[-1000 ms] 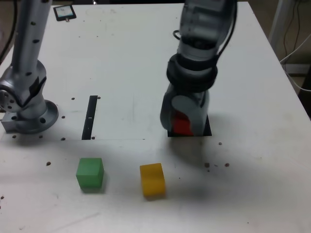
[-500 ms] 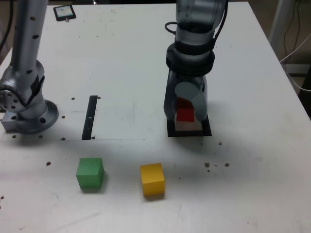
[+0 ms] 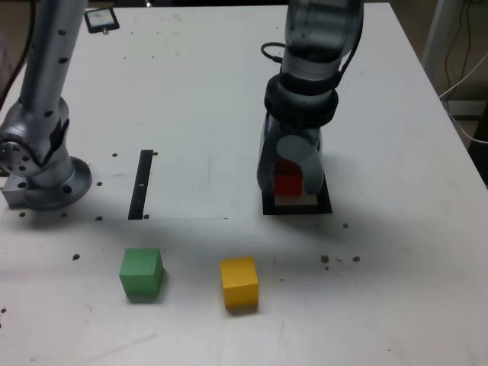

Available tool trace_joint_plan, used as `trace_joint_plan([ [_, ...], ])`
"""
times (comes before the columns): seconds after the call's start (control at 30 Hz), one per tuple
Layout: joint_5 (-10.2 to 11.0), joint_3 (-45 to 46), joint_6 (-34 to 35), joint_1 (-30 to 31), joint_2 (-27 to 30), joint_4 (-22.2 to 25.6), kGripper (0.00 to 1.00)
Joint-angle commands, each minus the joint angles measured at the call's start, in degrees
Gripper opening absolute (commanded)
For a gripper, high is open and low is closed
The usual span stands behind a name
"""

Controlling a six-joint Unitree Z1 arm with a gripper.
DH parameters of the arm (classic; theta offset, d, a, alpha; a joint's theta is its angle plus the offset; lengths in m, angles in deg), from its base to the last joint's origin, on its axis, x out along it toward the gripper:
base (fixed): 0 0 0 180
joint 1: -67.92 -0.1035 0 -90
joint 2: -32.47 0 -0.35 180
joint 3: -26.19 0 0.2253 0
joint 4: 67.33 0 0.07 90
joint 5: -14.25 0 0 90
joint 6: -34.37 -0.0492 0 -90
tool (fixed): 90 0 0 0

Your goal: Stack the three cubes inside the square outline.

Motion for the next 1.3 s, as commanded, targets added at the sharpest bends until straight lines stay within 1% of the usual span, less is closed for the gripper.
trace_joint_plan([
  [0.0, -0.1, -0.5, -0.3, -0.1, -0.5, 0.2, 0.46],
  [0.1, -0.1, -0.7, -0.7, -0.1, -0.6, 0.3, 0.61],
  [0.23, 0.0, -0.5, -1.3, -0.1, -0.5, 0.3, 0.87],
  [0.3, 0.2, -0.3, -1.5, 0.1, -0.1, 0.3, 0.96],
  [0.33, 0.3, -0.2, -1.5, 0.2, 0.2, 0.2, 0.98],
  [0.5, 1.1, 0.9, -0.8, 1.8, 3.1, 0.0, 0.99],
  [0.63, 1.6, 1.4, 1.1, 4.2, 6.3, 0.5, 0.99],
  [0.73, 2.3, 1.8, 4.2, 7.1, 8.9, 1.8, 0.99],
  [0.87, 3.0, 3.1, 11.1, 12.0, 12.0, 4.5, 0.99],
  [0.97, 2.2, 4.8, 17.4, 16.1, 13.8, 5.4, 0.99],
  [1.1, 0.1, 6.6, 25.8, 22.1, 15.8, 5.0, 0.99],
  [1.27, -0.9, 6.6, 32.5, 28.5, 15.7, 4.5, 0.99],
])
